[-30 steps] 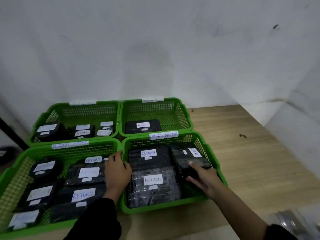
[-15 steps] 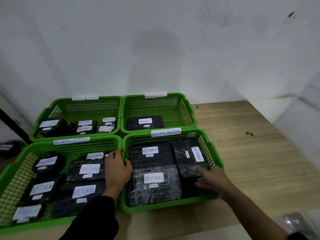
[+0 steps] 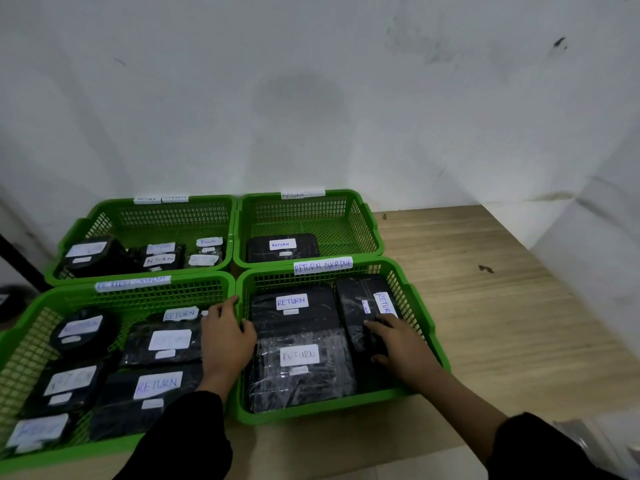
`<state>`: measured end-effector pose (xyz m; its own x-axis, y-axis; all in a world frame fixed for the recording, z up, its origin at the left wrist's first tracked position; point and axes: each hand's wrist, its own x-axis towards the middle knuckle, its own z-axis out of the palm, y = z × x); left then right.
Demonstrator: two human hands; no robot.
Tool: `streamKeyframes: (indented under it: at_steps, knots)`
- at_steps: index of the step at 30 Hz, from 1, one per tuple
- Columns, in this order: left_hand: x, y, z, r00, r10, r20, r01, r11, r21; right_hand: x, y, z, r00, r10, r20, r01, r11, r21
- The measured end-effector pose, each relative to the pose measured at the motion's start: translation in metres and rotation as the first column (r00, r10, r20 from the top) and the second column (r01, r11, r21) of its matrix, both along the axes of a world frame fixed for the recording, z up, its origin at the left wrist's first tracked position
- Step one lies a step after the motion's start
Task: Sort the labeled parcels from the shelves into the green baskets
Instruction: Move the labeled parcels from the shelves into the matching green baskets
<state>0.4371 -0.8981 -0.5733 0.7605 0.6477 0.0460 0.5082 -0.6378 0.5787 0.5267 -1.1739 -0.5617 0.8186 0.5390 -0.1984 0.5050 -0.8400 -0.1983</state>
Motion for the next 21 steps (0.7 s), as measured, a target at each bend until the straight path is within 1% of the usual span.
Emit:
streamKeyframes:
  at_steps: [2,5,8,10,12,13,14,17,18,21]
  knots:
    - [0.0,-0.001,0.001,1.0,-0.004,0.004,0.004,1.0,0.002,-0.004,-0.003,0.008,1.0,-0.003,-0.003,0.003,1.0,0.007]
    - [-0.001,-0.001,0.002,1.0,-0.005,0.002,0.005,1.0,0.005,-0.019,-0.011,0.024,0.999,-0.043,0.016,0.042,0.996,0.078]
    - [-0.002,0.0,0.006,0.998,-0.03,-0.055,0.031,0.999,0.014,-0.041,-0.025,0.044,0.995,-0.092,0.039,0.085,0.984,0.155]
    - [-0.002,0.004,0.009,0.987,-0.094,-0.129,0.095,0.996,0.0,-0.056,-0.033,0.059,0.99,-0.116,0.074,0.101,0.979,0.175]
    - [-0.005,0.01,0.017,0.966,-0.176,-0.191,0.165,0.984,-0.072,-0.07,-0.037,0.074,0.983,-0.154,0.102,0.134,0.974,0.185]
    - [-0.009,0.014,0.021,0.959,-0.208,-0.194,0.192,0.977,-0.095,-0.076,-0.037,0.08,0.978,-0.174,0.112,0.15,0.97,0.191]
    - [-0.015,0.018,0.028,0.958,-0.236,-0.161,0.224,0.971,-0.089,-0.084,-0.035,0.086,0.974,-0.189,0.124,0.162,0.966,0.204]
    - [-0.05,0.028,0.051,0.949,-0.303,0.083,0.306,0.952,-0.027,-0.113,-0.015,0.104,0.969,-0.201,0.141,0.162,0.955,0.249]
    - [-0.06,0.03,0.059,0.934,-0.33,0.134,0.335,0.942,-0.015,-0.12,-0.008,0.107,0.97,-0.198,0.142,0.156,0.951,0.266]
    - [-0.107,0.043,0.08,0.912,-0.358,0.2,0.366,0.931,-0.004,-0.153,0.029,0.115,0.979,-0.154,0.135,0.107,0.947,0.303]
